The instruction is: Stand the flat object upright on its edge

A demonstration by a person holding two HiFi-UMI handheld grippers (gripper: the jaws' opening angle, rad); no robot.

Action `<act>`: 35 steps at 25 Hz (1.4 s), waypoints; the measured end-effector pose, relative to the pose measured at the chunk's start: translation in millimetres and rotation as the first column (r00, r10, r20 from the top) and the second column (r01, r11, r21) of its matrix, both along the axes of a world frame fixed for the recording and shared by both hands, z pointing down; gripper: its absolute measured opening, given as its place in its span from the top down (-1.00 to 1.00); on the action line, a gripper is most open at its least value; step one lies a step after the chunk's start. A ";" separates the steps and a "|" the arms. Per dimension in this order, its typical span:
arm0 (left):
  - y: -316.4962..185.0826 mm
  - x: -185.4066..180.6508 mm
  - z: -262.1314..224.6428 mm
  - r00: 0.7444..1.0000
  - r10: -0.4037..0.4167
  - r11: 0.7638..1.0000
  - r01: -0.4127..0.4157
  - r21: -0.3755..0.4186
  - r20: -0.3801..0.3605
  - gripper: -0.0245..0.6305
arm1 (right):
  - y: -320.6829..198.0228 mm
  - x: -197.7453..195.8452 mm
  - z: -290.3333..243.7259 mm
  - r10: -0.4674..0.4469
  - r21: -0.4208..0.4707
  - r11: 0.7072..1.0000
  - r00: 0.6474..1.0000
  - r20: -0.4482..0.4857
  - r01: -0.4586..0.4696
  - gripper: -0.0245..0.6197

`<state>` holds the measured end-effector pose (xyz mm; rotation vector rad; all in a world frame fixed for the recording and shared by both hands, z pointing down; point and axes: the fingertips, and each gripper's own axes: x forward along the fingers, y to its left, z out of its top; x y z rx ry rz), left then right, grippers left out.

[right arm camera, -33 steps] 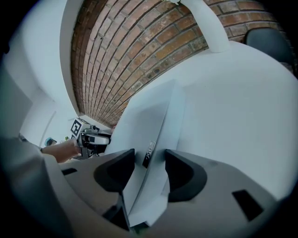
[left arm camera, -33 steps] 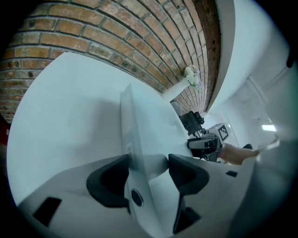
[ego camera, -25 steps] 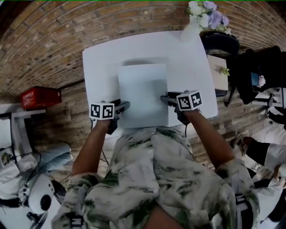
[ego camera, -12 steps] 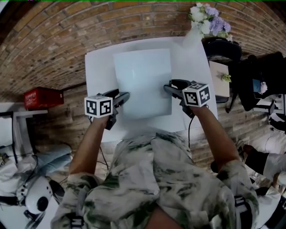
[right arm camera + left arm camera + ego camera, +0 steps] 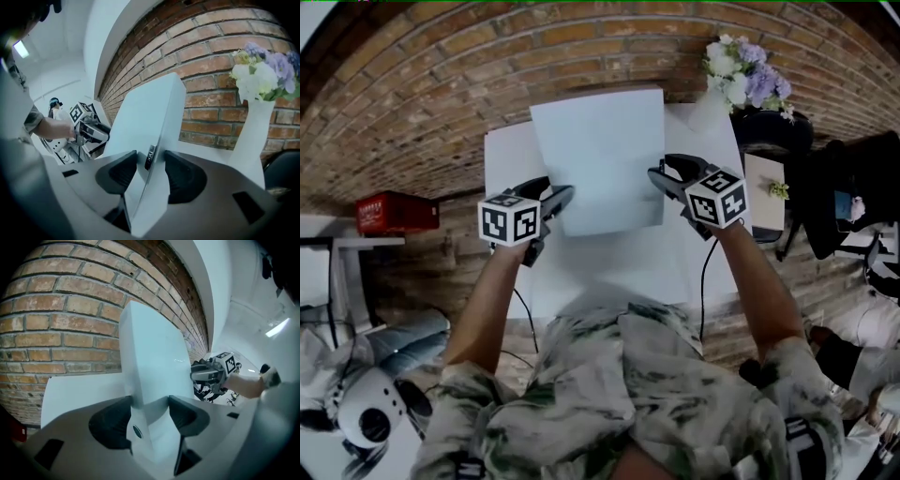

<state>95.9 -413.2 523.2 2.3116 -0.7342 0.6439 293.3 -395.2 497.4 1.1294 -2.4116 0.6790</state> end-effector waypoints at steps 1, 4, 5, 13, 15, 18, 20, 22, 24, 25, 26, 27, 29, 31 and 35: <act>-7.2 2.4 -1.9 1.000 -0.003 1.000 0.003 0.016 0.008 0.11 | -8.0 2.6 -2.5 -0.004 0.019 1.000 1.000 -0.011 0.004 0.28; -30.3 9.3 -4.9 0.999 -0.013 0.998 0.010 0.068 0.045 0.11 | -33.0 9.4 -8.0 -0.023 0.081 0.996 0.998 -0.057 0.028 0.28; -38.3 12.4 -5.7 0.998 -0.015 0.996 0.010 0.087 0.058 0.11 | -40.8 12.2 -8.8 -0.027 0.101 0.994 0.997 -0.072 0.034 0.29; -100.4 32.5 -14.2 0.993 -0.047 0.972 0.020 0.233 0.112 0.11 | -100.6 31.2 -6.9 -0.018 0.219 0.975 0.991 -0.133 0.047 0.31; -113.6 36.9 -12.0 0.990 -0.058 0.965 0.024 0.263 0.125 0.11 | -113.9 35.6 -4.8 -0.015 0.243 0.968 0.988 -0.153 0.052 0.31; -132.9 44.1 -6.3 0.987 -0.073 0.952 0.026 0.304 0.143 0.11 | -133.0 42.6 -0.3 -0.006 0.275 0.960 0.984 -0.177 0.055 0.32; -145.8 48.9 -0.4 0.985 -0.081 0.945 0.027 0.327 0.152 0.11 | -144.5 46.9 4.1 0.003 0.294 0.954 0.981 -0.194 0.055 0.32; -158.7 52.4 6.0 0.983 -0.095 0.935 0.034 0.353 0.158 0.11 | -155.5 49.8 9.7 0.011 0.314 0.948 0.977 -0.214 0.058 0.32; -170.2 55.0 11.8 0.980 -0.112 0.923 0.041 0.383 0.165 0.11 | -165.8 52.1 15.9 0.020 0.333 0.941 0.972 -0.236 0.062 0.33; -175.6 56.5 14.7 0.978 -0.120 0.917 0.043 0.397 0.170 0.11 | -170.6 53.6 18.7 0.024 0.340 0.938 0.969 -0.248 0.063 0.33; -180.8 57.9 17.5 0.977 -0.127 0.911 0.045 0.409 0.174 0.11 | -175.1 54.8 21.0 0.029 0.347 0.936 0.966 -0.259 0.065 0.34; -185.7 58.9 20.1 0.975 -0.134 0.906 0.048 0.420 0.177 0.11 | -179.2 55.6 22.8 0.032 0.352 0.934 0.963 -0.268 0.067 0.34; -193.2 59.7 25.2 0.972 -0.150 0.899 0.058 0.433 0.182 0.12 | -186.5 56.0 25.5 0.037 0.369 0.927 0.959 -0.281 0.072 0.35; -197.0 60.3 32.1 0.970 -0.159 0.897 0.065 0.436 0.184 0.11 | -191.1 56.1 29.5 0.042 0.383 0.920 0.956 -0.291 0.076 0.35; -205.7 60.5 41.3 0.969 -0.165 0.890 0.067 0.451 0.182 0.12 | -197.8 56.3 37.2 0.054 0.396 0.916 0.953 -0.297 0.072 0.36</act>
